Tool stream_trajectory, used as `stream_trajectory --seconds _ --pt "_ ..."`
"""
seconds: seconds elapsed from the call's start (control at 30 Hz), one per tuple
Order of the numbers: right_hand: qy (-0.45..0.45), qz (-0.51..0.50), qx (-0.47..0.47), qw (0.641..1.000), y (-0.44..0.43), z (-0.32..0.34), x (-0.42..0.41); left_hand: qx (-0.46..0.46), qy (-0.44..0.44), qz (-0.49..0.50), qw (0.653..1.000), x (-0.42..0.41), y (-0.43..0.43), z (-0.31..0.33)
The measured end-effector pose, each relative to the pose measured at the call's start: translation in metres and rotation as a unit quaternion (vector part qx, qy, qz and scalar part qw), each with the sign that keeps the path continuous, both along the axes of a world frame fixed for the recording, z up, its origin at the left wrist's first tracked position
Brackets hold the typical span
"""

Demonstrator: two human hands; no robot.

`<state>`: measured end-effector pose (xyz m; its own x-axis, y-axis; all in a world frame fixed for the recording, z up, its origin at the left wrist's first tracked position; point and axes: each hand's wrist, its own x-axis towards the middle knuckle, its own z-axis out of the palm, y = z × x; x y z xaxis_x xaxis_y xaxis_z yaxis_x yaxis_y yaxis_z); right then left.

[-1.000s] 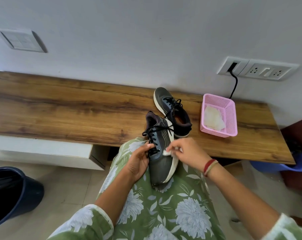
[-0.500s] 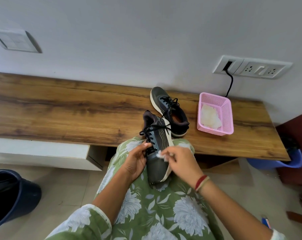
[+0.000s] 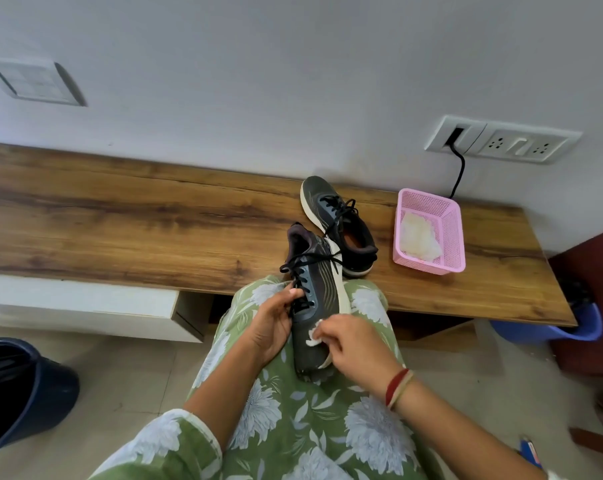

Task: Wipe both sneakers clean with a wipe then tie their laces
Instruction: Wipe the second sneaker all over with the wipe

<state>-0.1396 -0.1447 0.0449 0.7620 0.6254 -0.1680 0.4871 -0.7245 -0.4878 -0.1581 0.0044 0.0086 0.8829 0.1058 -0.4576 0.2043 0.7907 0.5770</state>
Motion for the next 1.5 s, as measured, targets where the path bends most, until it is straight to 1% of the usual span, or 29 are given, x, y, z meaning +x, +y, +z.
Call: stream_trajectory --seconds 0.03,0.1,0.13,0.23,0.3,0.33,0.37,0.4,0.43,0.47,0.5,0.53,0.57,0.6,0.73,0.83,0.9,0.97,1.0,1.03,1.07,1.1,1.13,1.2,1.23,1.3,1.33,1.4,1.5 --pt "0.019 -0.027 0.026 0.999 0.002 0.002 0.01 0.0 0.001 0.0 1.0 0.0 0.001 0.002" --pt "-0.035 -0.088 0.056 0.994 0.01 0.0 0.031 -0.001 0.007 0.0 1.0 0.001 0.002 0.0" --pt "-0.069 -0.098 0.05 0.992 0.014 -0.005 0.036 -0.005 0.01 0.006 1.0 0.002 0.003 -0.002" --pt "-0.114 -0.071 -0.008 0.991 0.022 -0.02 0.019 -0.016 0.025 0.017 0.999 0.002 0.004 -0.007" --pt "-0.149 -0.029 0.009 0.988 0.016 -0.024 -0.002 -0.015 0.021 0.012 1.0 0.002 0.005 -0.012" --pt "-0.148 0.005 0.024 0.989 0.011 -0.024 -0.009 -0.014 0.021 0.009 1.0 0.002 0.005 -0.014" --pt "-0.124 0.035 0.026 0.991 0.008 -0.022 -0.011 -0.017 0.02 0.006 1.0 0.003 0.005 -0.015" --pt "-0.063 0.043 0.038 0.996 0.007 -0.016 -0.01 -0.019 0.02 0.005 1.0 0.003 0.005 -0.018" --pt "0.006 0.016 0.053 0.998 0.008 -0.009 -0.005 -0.02 0.022 0.003 1.0 0.003 0.006 -0.018" --pt "0.05 -0.041 0.089 0.994 0.01 -0.004 0.005 -0.017 0.025 0.001 1.0 0.004 0.007 -0.018" --pt "0.051 -0.105 0.127 0.985 0.014 -0.002 0.02 -0.016 0.026 0.002 1.0 0.004 0.007 -0.018" --pt "0.021 -0.163 0.145 0.976 0.019 -0.002 0.038 -0.017 0.022 0.003 1.0 0.004 0.006 -0.017" --pt "-0.02 -0.194 0.145 0.97 0.025 -0.004 0.056 -0.02 0.02 0.005 1.0 0.004 0.005 -0.014" --pt "-0.04 -0.203 0.134 0.969 0.033 -0.008 0.072 -0.021 0.019 0.006 1.0 0.004 0.004 -0.012" --pt "-0.048 -0.181 0.056 0.981 0.059 -0.026 0.104 -0.024 0.019 0.011 0.999 0.004 0.005 -0.011" --pt "-0.096 -0.186 0.064 0.976 0.066 -0.025 0.115 -0.027 0.026 0.012 0.999 0.005 0.005 -0.012" --pt "-0.1 -0.192 0.07 0.974 0.067 -0.028 0.12 -0.029 0.021 0.008 0.999 0.005 0.004 -0.013" --pt "-0.067 -0.203 0.09 0.973 0.067 -0.033 0.123 -0.032 0.016 0.003 0.999 0.005 0.005 -0.015" --pt "-0.028 -0.223 0.116 0.967 0.067 -0.033 0.125 -0.036 0.016 0.002 0.999 0.005 0.006 -0.015" --pt "0.035 -0.252 0.157 0.954 0.067 -0.03 0.126 -0.041 0.019 0.002 0.999 0.006 0.006 -0.016" --pt "0.133 -0.287 0.217 0.924 0.069 -0.025 0.126 -0.045 0.021 0.002 0.999 0.006 0.007 -0.017" --pt "0.213 -0.298 0.247 0.897 0.069 -0.021 0.126 -0.045 0.023 0.002 0.999 0.006 0.007 -0.017" --pt "0.266 -0.284 0.256 0.885 0.067 -0.019 0.126 -0.042 0.022 -0.001 0.999 0.006 0.007 -0.018" --pt "0.269 -0.17 0.184 0.93 0.064 -0.016 0.123 -0.036 0.016 -0.01 0.999 0.006 0.007 -0.017" --pt "0.218 -0.104 0.129 0.962 0.062 -0.015 0.122 -0.035 0.013 -0.014 0.999 0.006 0.006 -0.015" --pt "0.121 -0.023 0.052 0.991 0.059 -0.014 0.123 -0.035 0.016 -0.014 0.999 0.006 0.007 -0.015" --pt "0.082 -0.006 0.038 0.996 0.059 -0.013 0.124 -0.036 0.016 -0.013 0.999 0.006 0.007 -0.015" --pt "0.043 -0.002 0.033 0.999 0.059 -0.011 0.126 -0.037 0.015 -0.013 0.999 0.006 0.007 -0.015" --pt "0.05 -0.037 0.06 0.996 0.062 -0.014 0.129 -0.042 0.016 -0.002 0.999 0.005 0.007 -0.017"
